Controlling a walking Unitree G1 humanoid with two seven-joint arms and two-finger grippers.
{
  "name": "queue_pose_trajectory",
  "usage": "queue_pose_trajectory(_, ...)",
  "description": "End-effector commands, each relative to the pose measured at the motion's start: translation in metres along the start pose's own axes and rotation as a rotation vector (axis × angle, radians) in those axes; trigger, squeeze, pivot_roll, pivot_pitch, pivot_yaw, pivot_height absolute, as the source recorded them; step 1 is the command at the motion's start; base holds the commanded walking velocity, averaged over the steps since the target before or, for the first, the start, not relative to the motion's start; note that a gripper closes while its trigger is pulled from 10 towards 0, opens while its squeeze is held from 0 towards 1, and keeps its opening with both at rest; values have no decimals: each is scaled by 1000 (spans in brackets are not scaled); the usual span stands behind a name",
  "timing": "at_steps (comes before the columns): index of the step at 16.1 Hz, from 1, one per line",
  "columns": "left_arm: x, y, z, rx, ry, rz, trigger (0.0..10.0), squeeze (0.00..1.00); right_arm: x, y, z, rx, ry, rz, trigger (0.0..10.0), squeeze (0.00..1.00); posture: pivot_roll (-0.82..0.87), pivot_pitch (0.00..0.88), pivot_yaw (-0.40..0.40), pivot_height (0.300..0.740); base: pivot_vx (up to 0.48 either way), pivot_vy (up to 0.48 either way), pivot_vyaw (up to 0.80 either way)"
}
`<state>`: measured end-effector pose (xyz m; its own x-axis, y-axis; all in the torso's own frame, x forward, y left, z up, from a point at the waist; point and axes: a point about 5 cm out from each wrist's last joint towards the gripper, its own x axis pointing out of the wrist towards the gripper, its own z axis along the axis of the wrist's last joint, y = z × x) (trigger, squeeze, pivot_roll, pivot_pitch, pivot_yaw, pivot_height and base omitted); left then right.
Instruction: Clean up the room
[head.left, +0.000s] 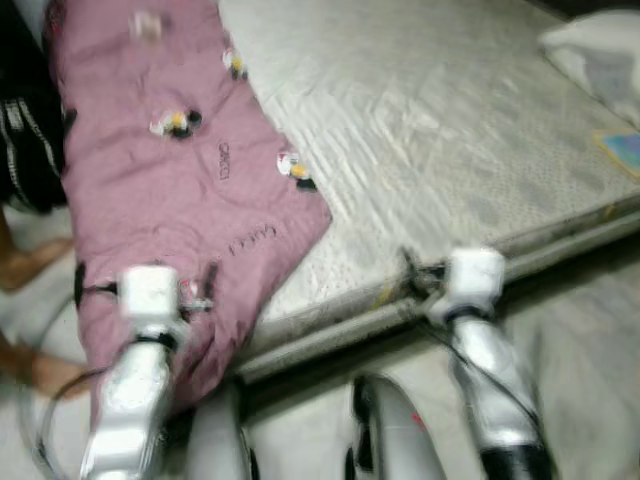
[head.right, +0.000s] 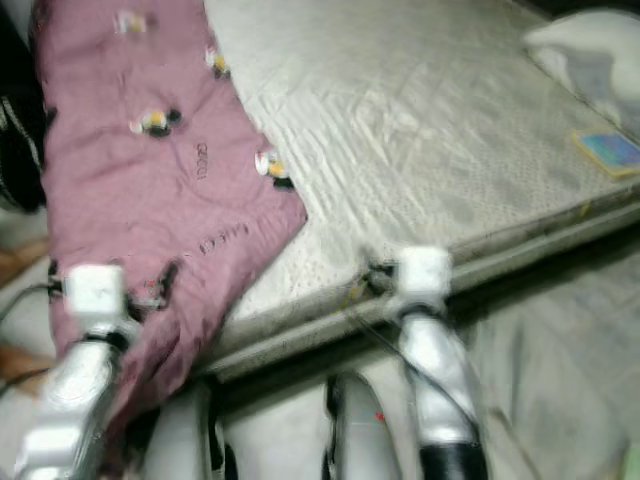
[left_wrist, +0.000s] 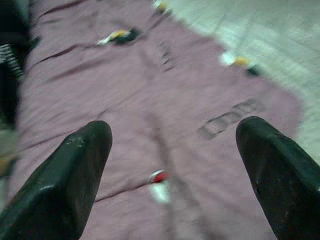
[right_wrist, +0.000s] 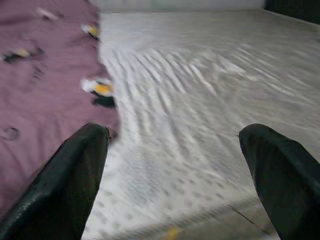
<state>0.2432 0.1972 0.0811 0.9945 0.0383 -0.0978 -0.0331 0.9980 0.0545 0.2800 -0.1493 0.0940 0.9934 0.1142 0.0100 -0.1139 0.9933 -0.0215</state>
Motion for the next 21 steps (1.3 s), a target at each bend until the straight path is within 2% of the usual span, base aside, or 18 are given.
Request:
queue_pose_trajectory(1, 0, -8, -1, -14, 9, -10, 10000, 0, -7, -15, -6, -17, 24, -39, 10000, 0, -44, 96, 13, 581, 0, 0, 0)
queue_pose_trajectory(4, 3, -4, -5, -3, 37, 43, 10000, 0, -7, -16, -6, -10, 28, -39, 10000, 0, -48, 96, 12, 581, 0, 0, 0)
queue_pose_trajectory(8, 10, 11, -13, -53, 99, 173, 10000, 0, -10, -21, -6, -18, 26, -46, 10000, 0, -49, 99, 10, 536, 0, 0, 0)
queue_pose_trajectory(11, 14, 21, -18, -60, 138, 236, 10000, 0, -13, -29, -8, -33, 41, -58, 10000, 0, -62, 111, 5, 531, 0, 0, 0)
queue_pose_trajectory(15, 30, 31, -23, -73, 204, 301, 10000, 0, -14, -34, -6, -44, 44, -69, 10000, 0, -72, 135, 2, 531, 0, 0, 0)
queue_pose_trajectory(17, 36, 31, -28, -85, 243, 327, 10000, 0, -17, -35, -6, -41, 46, -68, 10000, 0, -77, 142, -1, 526, 0, 0, 0)
queue_pose_trajectory(19, 42, 24, -34, -73, 298, 311, 10000, 0, -19, -36, -7, -42, 50, -64, 10000, 0, -89, 139, -4, 501, 0, 0, 0)
queue_pose_trajectory(20, 44, 12, -41, -55, 358, 240, 10000, 0, -19, -37, -7, -45, 49, -65, 10000, 0, -89, 139, -4, 486, 0, 0, 0)
queue_pose_trajectory(21, 46, 0, -44, -70, 377, 172, 10000, 0, -18, -37, -7, -47, 48, -65, 10000, 0, -94, 135, -5, 486, 0, 0, 0)
